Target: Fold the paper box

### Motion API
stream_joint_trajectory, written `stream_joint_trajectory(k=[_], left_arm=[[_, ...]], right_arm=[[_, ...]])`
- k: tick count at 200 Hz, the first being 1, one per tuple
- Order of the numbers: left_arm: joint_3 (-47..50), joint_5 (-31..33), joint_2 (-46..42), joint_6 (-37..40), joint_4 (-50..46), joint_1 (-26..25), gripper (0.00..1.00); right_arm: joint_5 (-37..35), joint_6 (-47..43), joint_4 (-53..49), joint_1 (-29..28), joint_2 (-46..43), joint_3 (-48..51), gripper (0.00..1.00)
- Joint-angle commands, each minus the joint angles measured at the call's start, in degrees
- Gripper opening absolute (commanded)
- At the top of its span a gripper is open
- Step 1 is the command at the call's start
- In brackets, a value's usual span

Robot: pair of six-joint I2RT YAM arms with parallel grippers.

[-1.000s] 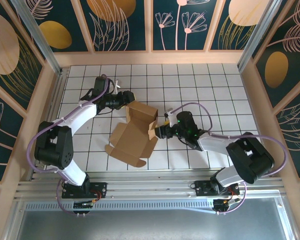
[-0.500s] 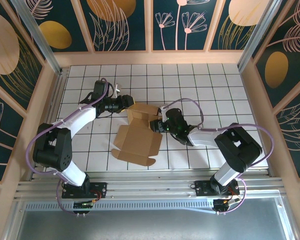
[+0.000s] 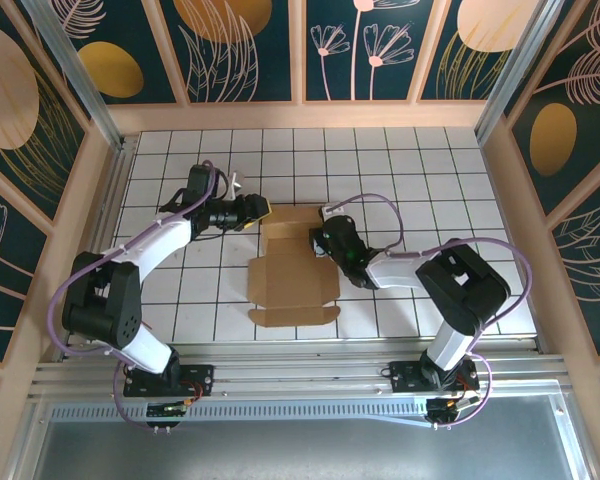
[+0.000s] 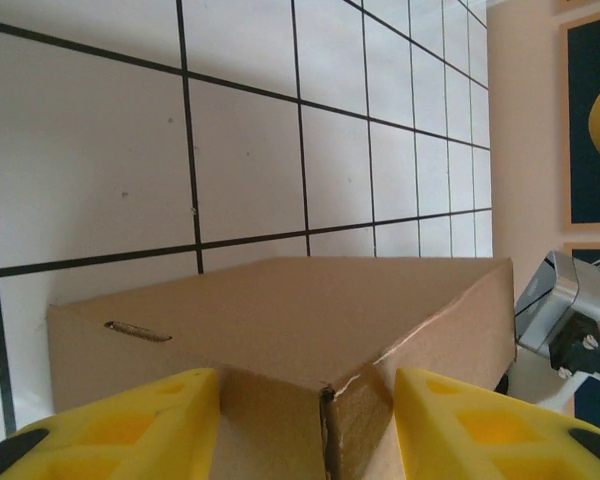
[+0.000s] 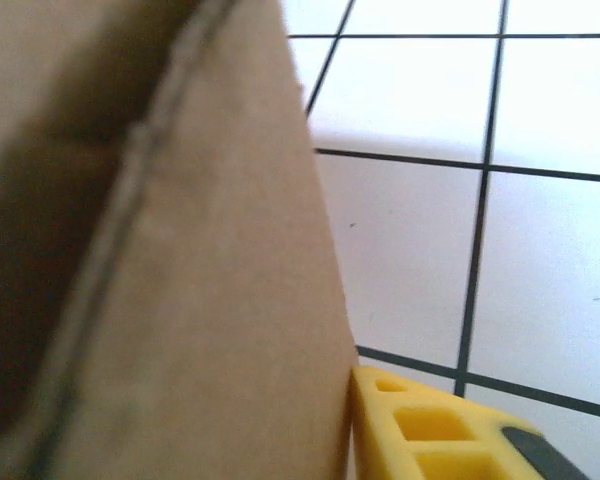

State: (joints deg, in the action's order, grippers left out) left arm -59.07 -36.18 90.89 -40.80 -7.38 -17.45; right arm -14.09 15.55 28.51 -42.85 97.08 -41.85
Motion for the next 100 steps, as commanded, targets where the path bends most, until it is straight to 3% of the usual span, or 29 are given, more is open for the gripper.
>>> stream_joint_trajectory(k=[1, 43, 85, 100], left_arm=[[0.91, -2.09, -0.82, -2.25, 2.4, -1.23, 0.49], [0.44, -2.02, 0.68, -3.91, 4.03, -4.38, 0.49], [0.62, -1.61, 0.95, -5.01, 4.65, -4.78, 0.49], [0.59, -1.59, 1.0, -5.5, 4.99, -4.78, 0.49]], right_arm=[[-3.97, 0.8, 1.9, -0.22, 1.48, -2.6, 0.24], [-5.46, 1.3, -0.25, -0.38, 4.09, -5.33, 0.11], [-9.48, 2.74, -1.66, -0.66, 4.62, -6.88, 0.07], [-9.74, 4.43, -1.72, -0.66, 4.72, -7.22, 0.02]])
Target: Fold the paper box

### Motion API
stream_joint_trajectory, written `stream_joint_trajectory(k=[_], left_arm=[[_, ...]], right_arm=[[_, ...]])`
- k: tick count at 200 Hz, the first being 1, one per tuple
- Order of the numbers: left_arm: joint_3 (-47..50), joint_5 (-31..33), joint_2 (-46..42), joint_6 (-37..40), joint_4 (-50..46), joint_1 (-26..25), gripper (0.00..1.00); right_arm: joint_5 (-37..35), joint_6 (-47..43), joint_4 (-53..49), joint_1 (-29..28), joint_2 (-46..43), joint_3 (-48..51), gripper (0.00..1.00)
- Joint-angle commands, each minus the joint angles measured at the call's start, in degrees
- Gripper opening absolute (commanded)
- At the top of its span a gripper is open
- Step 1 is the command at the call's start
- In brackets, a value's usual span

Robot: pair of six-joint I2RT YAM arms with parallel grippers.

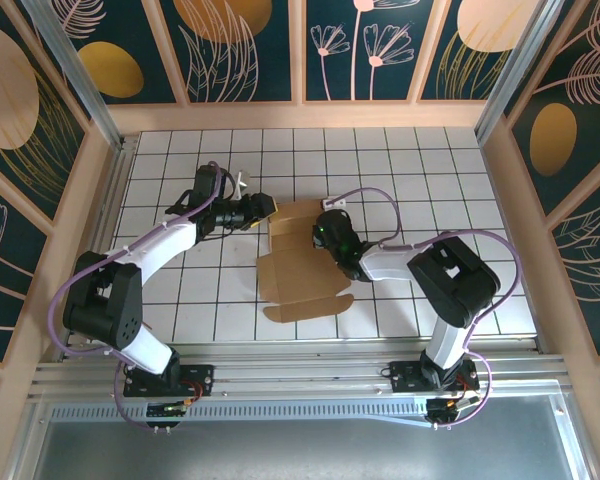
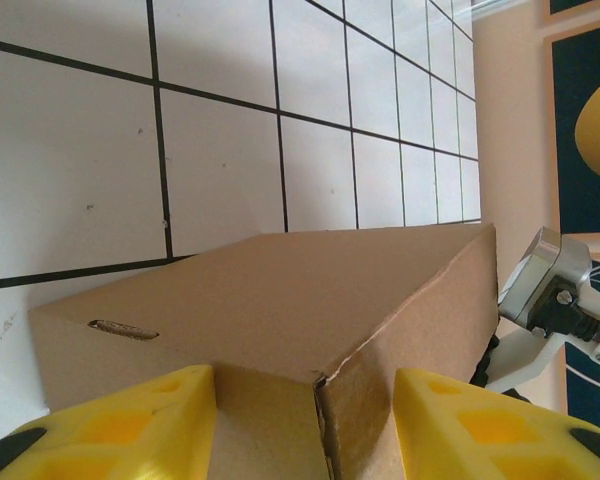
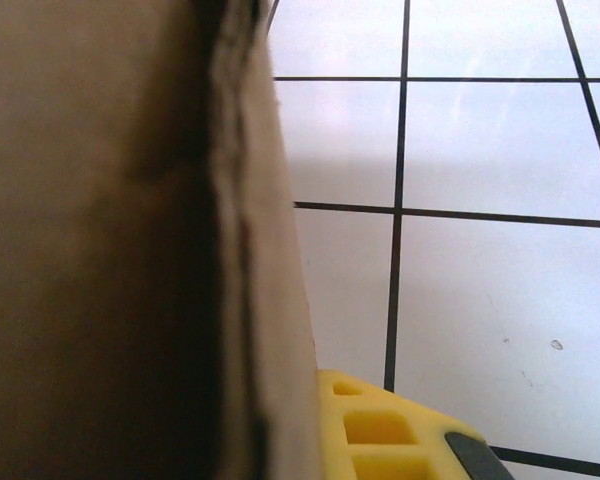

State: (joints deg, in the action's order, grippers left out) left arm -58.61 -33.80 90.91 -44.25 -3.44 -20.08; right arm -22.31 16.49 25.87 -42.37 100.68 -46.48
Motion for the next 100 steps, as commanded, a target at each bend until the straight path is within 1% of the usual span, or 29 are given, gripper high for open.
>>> stream_joint_trajectory(k=[1, 31, 37, 45, 57, 58, 64, 79, 100], left_arm=[[0.15, -3.94, 1.0, -2.06, 1.06, -2.16, 0.49], [0.09, -3.64, 1.37, -2.82, 1.68, -2.17, 0.49], [0.14, -3.48, 1.37, -2.71, 1.55, -2.16, 0.49], [0.02, -3.38, 1.37, -2.62, 1.44, -2.16, 0.49], [-0.31, -3.17, 1.54, -2.21, 0.92, -2.16, 0.49], [-0.34, -3.14, 1.59, -2.18, 0.82, -2.16, 0.49], [-0.78, -2.84, 1.71, -1.74, 0.2, -2.16, 0.49], [-1.74, -2.09, 1.98, -1.0, -1.02, -2.15, 0.49], [-2.46, -1.56, 2.29, -0.55, -1.64, -2.16, 0.49]], right_arm=[[-1.52, 3.61, 0.98, -1.14, 1.15, -2.62, 0.01], [-0.36, 4.39, 1.84, -1.57, 2.91, -3.59, 0.0], [0.34, 4.13, 1.55, -1.58, 3.03, -3.81, 0.02], [1.84, 3.59, 0.84, -1.58, 2.68, -4.24, 0.12], [4.3, 2.73, -0.45, -1.58, 1.17, -4.45, 0.31], [4.51, 2.66, -0.64, -1.58, 0.96, -4.39, 0.31], [5.75, 2.23, -0.88, -1.57, -0.38, -3.82, 0.38], [9.8, -0.52, 0.49, -1.49, -4.73, -0.71, 0.46], [12.5, -4.75, 1.31, -1.33, -10.9, 4.26, 0.54]])
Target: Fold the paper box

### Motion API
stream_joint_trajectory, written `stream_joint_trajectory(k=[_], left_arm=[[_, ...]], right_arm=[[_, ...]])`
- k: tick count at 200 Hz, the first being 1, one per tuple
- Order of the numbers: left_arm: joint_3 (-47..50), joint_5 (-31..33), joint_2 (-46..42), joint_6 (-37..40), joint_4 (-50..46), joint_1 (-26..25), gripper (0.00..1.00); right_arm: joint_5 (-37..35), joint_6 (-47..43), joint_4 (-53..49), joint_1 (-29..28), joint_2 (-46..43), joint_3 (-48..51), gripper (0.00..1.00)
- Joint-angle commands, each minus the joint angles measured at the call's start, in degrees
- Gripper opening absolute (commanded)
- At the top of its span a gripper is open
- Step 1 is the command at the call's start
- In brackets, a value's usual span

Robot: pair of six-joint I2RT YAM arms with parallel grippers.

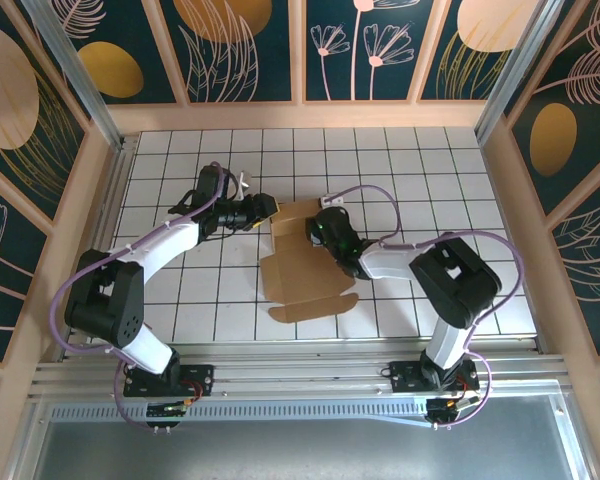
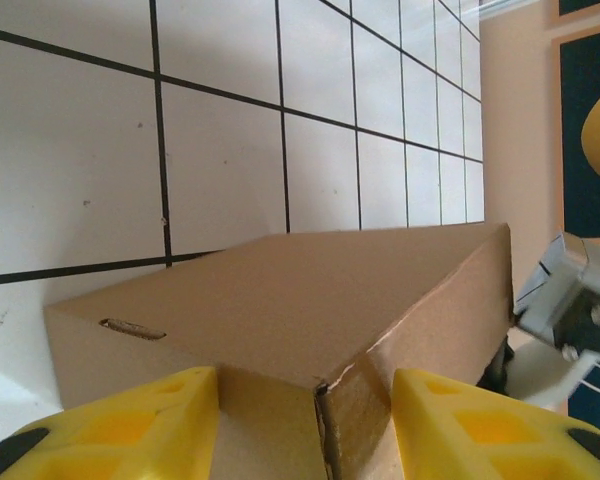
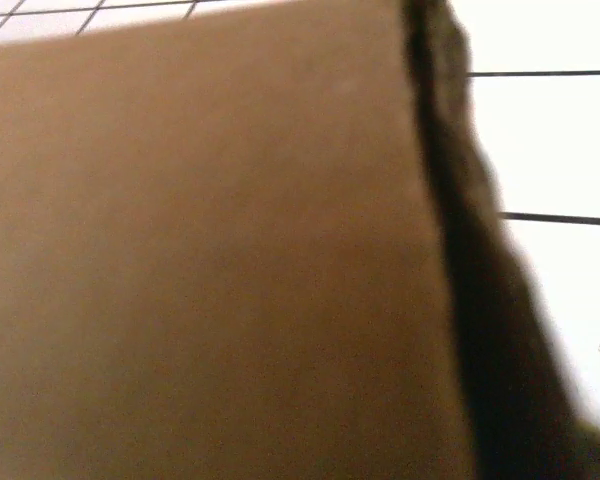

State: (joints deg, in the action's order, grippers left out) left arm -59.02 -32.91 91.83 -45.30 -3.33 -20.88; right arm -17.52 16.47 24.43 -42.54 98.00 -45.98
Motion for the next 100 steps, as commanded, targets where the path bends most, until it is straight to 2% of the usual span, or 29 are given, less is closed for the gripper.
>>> stream_joint_trajectory(k=[1, 25, 41, 56, 88, 100], left_arm=[[-2.1, -2.44, 1.4, 0.53, -1.8, -1.35, 0.49], [-2.41, -2.32, 1.47, 0.73, -1.95, -1.35, 0.48], [-2.5, -2.51, 1.47, 0.57, -1.87, -1.31, 0.48], [-2.54, -2.37, 1.42, 0.46, -1.86, -1.35, 0.49], [-2.63, -2.39, 1.08, 0.1, -2.11, -1.4, 0.52], [-2.88, -2.27, 0.77, 0.31, -2.69, -1.35, 0.55]], right_arm=[[7.78, -4.84, 2.74, -1.15, -8.54, 3.99, 0.55], [10.46, -8.0, 2.01, -0.08, -13.87, 8.24, 0.59], [11.88, -8.54, 2.73, 1.35, -15.23, 10.52, 0.58], [11.44, -8.61, 3.54, 2.23, -14.54, 11.26, 0.52], [7.75, -8.77, 2.76, 2.78, -10.08, 8.6, 0.3], [6.79, -8.82, 2.15, 2.81, -8.68, 7.39, 0.26]])
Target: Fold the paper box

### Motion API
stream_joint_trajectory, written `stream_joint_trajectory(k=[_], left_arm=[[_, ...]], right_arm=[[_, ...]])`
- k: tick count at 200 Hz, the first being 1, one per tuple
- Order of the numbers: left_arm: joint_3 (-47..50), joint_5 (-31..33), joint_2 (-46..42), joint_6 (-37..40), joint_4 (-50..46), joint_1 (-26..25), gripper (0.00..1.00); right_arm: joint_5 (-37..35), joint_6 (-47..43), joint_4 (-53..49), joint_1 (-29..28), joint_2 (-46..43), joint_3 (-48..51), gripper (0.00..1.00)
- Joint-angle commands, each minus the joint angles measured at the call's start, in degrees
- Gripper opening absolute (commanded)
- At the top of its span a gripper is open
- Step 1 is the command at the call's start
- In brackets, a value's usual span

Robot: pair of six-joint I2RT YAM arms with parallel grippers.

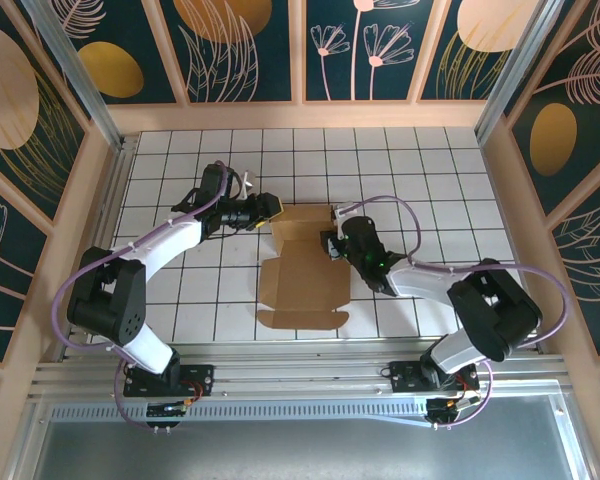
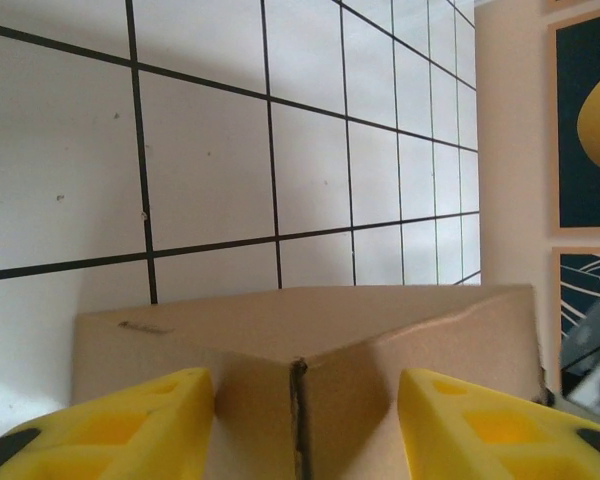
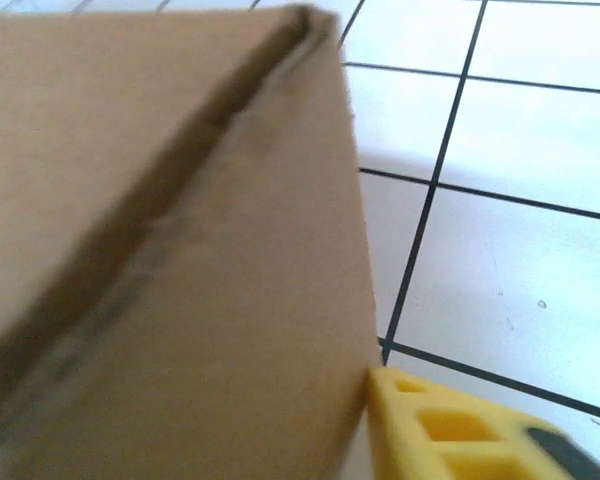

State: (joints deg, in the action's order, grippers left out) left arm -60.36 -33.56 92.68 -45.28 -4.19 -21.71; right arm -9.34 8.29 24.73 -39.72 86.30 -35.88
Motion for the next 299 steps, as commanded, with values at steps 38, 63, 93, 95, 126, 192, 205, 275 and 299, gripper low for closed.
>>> stream_joint_trajectory(k=[38, 63, 93, 95, 126, 192, 205, 275, 299], left_arm=[[-4.12, -0.79, -2.57, 2.63, -5.22, -0.44, 0.63], [-7.2, 2.86, -7.53, 5.94, -9.37, -0.36, 0.68], [-8.95, 9.5, -15.66, 10.78, -11.63, -0.28, 0.75], [-8.87, 9.77, -16.23, 11.01, -11.63, -0.26, 0.76], [-5.77, 12.04, -24.01, 14.64, -8.64, -0.26, 0.8], [3.35, 18.26, -34.19, 15.32, -4.3, -0.27, 0.81], [4.28, 18.36, -35.3, 14.98, -3.71, -0.26, 0.81], [8.93, 18.66, -35.35, 18.09, -0.82, -0.26, 0.83], [8.25, 13.83, -31.82, 23.95, 2.6, -0.26, 0.83]], right_arm=[[-4.99, -8.29, -4.38, 0.32, 1.01, -6.02, 0.13], [-2.98, -18.36, -15.92, 2.38, -3.89, -10.57, 0.02], [2.18, -40.6, -37.44, 4.04, -9.52, -19.58, 0.0], [1.86, -42.59, -38.65, 3.93, -9.76, -20.09, 0.0], [-8.03, -71.28, -55.28, 3.01, -10.49, -28.69, 0.0], [-19.69, -94.84, -59.87, -0.7, 6.67, -33.46, 0.0], [-21.04, -96.35, -53.01, -2.25, 9.67, -31.2, 0.02], [-12.05, -86.82, -44.86, -6.54, 7.53, -34.47, 0.99], [-13.78, -62.84, -40.25, -7.92, 0.66, -34.27, 0.99]])
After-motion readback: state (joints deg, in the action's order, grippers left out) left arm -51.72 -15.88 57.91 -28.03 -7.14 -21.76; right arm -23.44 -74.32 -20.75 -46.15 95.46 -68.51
